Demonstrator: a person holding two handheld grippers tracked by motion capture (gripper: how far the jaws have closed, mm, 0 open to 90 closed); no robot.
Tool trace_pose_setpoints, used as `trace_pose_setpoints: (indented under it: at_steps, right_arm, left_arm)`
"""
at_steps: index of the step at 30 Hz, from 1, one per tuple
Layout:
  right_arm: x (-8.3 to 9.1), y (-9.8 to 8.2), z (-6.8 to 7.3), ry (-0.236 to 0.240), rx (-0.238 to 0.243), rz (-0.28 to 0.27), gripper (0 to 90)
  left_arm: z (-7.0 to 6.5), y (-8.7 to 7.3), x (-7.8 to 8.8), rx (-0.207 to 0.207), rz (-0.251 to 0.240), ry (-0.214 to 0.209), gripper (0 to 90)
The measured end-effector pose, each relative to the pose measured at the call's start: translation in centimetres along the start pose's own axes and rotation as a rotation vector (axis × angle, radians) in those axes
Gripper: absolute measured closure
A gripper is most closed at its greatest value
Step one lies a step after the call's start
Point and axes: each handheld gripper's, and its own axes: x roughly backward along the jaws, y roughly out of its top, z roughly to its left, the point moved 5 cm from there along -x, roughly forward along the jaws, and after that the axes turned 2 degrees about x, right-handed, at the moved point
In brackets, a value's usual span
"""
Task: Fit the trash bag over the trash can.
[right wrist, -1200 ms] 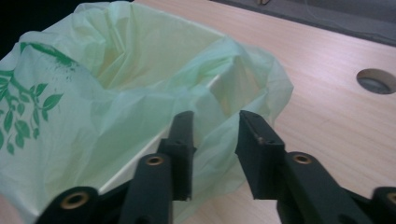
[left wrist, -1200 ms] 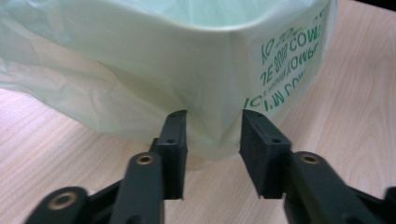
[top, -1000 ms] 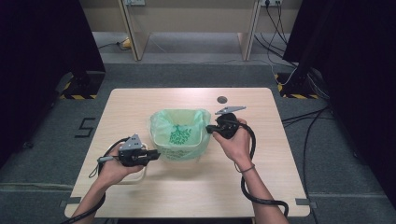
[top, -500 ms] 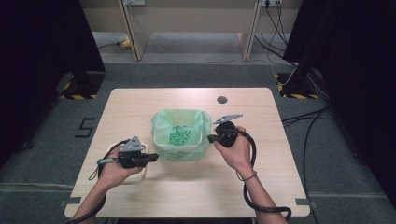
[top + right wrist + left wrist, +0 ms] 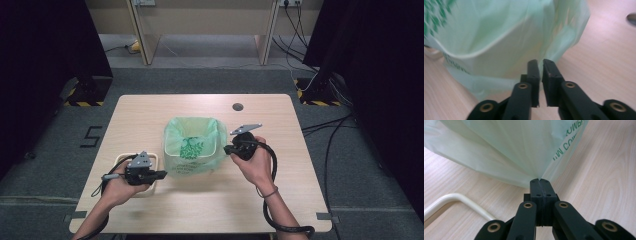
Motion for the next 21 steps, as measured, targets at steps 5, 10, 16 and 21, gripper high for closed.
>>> trace_pose_setpoints:
  at_steps: [5,10,16,21]
  right_arm:
    - [1.4,1.7,0.0,-0.025,0.006,-0.065,72.4]
    - [1.9,3.5,0.2,-0.029,0.024,-0.1,69.6]
    - [1.5,3.5,-0.1,-0.032,0.012,-0.106,65.8]
    - [1.2,3.1,-0.2,-0.032,-0.004,-0.105,62.3]
  left_arm:
    - [-0.2,-0.4,0.1,-0.005,0.003,-0.01,89.7]
    - [-0.1,0.1,1.6,0.013,-0.076,0.015,76.6]
    - [0.0,0.7,2.9,0.05,-0.136,0.029,54.6]
    - [0.1,1.8,4.0,0.084,-0.196,0.066,36.7]
